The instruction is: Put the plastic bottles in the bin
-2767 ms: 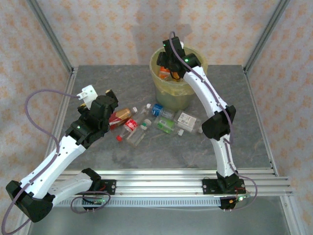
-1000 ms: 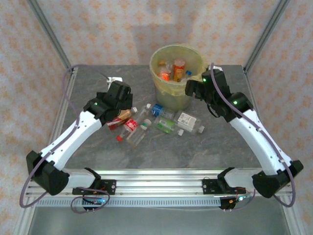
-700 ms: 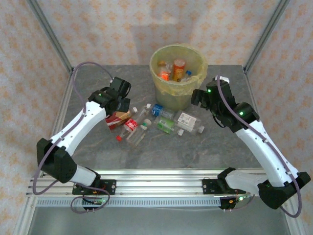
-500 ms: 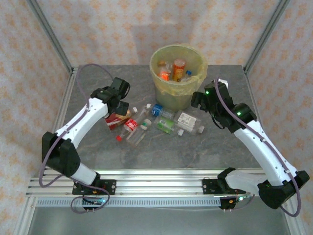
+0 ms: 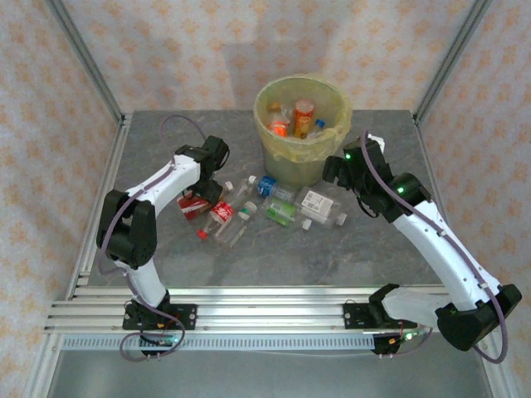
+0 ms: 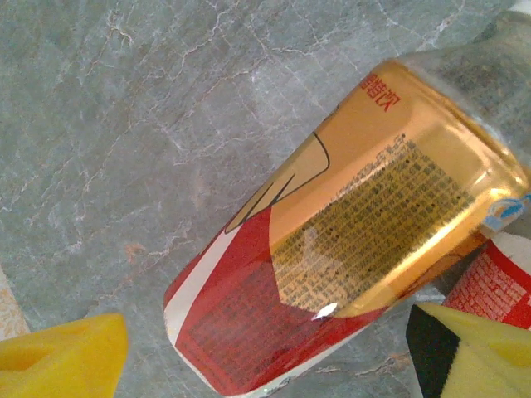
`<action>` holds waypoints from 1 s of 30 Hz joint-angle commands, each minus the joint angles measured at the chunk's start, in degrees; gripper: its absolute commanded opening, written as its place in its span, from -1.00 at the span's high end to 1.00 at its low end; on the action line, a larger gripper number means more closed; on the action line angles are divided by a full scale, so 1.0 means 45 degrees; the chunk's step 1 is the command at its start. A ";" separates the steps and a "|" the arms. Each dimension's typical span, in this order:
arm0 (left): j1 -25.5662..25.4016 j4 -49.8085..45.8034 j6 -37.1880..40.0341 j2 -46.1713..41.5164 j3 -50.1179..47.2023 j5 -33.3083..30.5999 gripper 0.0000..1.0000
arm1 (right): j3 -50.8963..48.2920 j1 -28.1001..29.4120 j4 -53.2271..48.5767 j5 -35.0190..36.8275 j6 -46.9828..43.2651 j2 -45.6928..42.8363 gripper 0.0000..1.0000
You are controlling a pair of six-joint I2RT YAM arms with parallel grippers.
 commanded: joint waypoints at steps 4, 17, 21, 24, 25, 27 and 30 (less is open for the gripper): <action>0.0313 -0.0294 0.0436 0.0576 0.0744 0.0351 -0.77 | 0.0036 -0.0001 -0.0104 0.0502 0.0203 0.0133 -0.98; 0.1000 -0.0121 0.0110 0.1443 0.0864 0.0736 -0.78 | 0.0171 -0.0001 -0.0062 0.0530 0.0246 0.0402 -0.98; 0.1322 -0.0015 -0.0029 0.1558 0.1046 0.0986 -0.77 | 0.0154 -0.0001 -0.0032 0.0525 0.0297 0.0431 -0.98; 0.1486 0.0010 -0.0068 0.1596 0.1268 0.1109 -0.75 | 0.0105 -0.0001 -0.0009 0.0540 0.0352 0.0440 -0.98; 0.1542 -0.0006 -0.0110 0.1594 0.1356 0.1112 -0.74 | 0.0092 -0.0001 -0.0009 0.0532 0.0371 0.0441 -0.98; 0.1662 -0.0014 -0.0292 0.1593 0.1561 0.1036 -0.73 | 0.0051 -0.0001 0.0012 0.0485 0.0394 0.0441 -0.98; 0.1670 -0.0046 -0.0400 0.1415 0.1852 0.1157 -0.72 | 0.0000 -0.0001 0.0052 0.0426 0.0414 0.0446 -0.98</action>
